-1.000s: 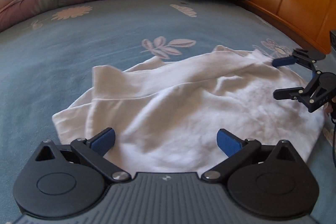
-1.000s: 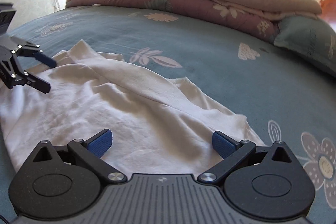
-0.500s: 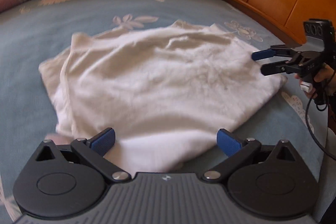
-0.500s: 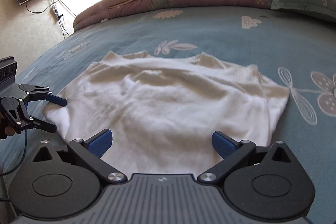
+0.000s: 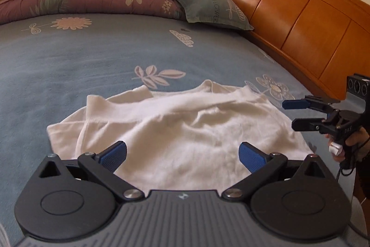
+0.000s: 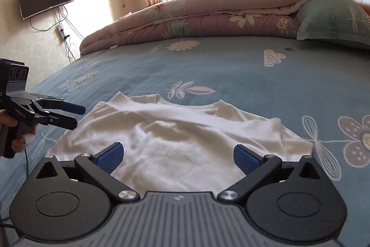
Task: Fold clothes
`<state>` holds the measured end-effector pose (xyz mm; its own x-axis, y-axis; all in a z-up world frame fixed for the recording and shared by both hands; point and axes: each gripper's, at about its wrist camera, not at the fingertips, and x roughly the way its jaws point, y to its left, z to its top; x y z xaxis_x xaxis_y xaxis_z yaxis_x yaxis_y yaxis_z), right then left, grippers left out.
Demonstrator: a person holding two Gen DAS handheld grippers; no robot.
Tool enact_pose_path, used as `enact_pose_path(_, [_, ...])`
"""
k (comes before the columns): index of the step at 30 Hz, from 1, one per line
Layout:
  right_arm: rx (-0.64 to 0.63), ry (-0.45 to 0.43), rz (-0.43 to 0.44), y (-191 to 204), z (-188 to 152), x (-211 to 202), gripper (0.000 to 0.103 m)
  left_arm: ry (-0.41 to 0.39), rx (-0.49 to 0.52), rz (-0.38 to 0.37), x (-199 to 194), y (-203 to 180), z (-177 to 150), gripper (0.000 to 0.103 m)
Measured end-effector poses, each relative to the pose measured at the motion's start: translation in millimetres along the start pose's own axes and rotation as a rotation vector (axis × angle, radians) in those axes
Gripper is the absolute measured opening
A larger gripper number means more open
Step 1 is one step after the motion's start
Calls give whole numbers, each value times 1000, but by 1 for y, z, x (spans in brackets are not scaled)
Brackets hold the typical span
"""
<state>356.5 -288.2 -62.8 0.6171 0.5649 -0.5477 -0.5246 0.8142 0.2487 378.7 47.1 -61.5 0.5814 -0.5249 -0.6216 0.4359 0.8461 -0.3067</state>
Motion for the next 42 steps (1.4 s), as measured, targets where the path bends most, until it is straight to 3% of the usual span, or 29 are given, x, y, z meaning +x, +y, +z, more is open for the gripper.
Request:
enact_pose_path(3, [66,28,30,-13,13,42,103,19,-93,-6,30,16,7,102])
enact_pose_path(5, [93,48,-10,-25,9,61,103,12,-129,10,37,29,3,102])
enact_pose_path(8, [150,17,15,-48,-5,56,103,-18,-159,-7,32,51,-8,102])
enact_pose_path(14, [240,-32,-5,-57,-15,51,103,37,7,69,40,30,-7,102])
enact_pose_path(18, [148,32,-61,-41,-6,68,103,78,58,126,47,19,-4,102])
enact_pose_path(22, [18,169,-135,-18,9,75,103,129,41,186,35,9,13,102])
enact_pose_path(24, [8,184,-134,-9,14,61,103,89,98,205,16,-5,15,102])
enact_pose_path(27, [-92,126,-162,15,13,25,103,69,292,244,-12,-42,2,102])
enact_pose_path(31, [-379,160,-277,61,-10,-8,103,90,579,303,-32,-89,-41,102])
enact_pose_path(35, [-663,209,-365,101,-58,-25,103,131,842,393,-36,-121,-95,102])
enact_pose_path(38, [-828,226,-394,123,-94,-30,103,183,949,448,-29,-127,-124,102])
enact_pose_path(42, [-918,240,-397,138,-118,-23,103,159,974,473,-23,-130,-129,102])
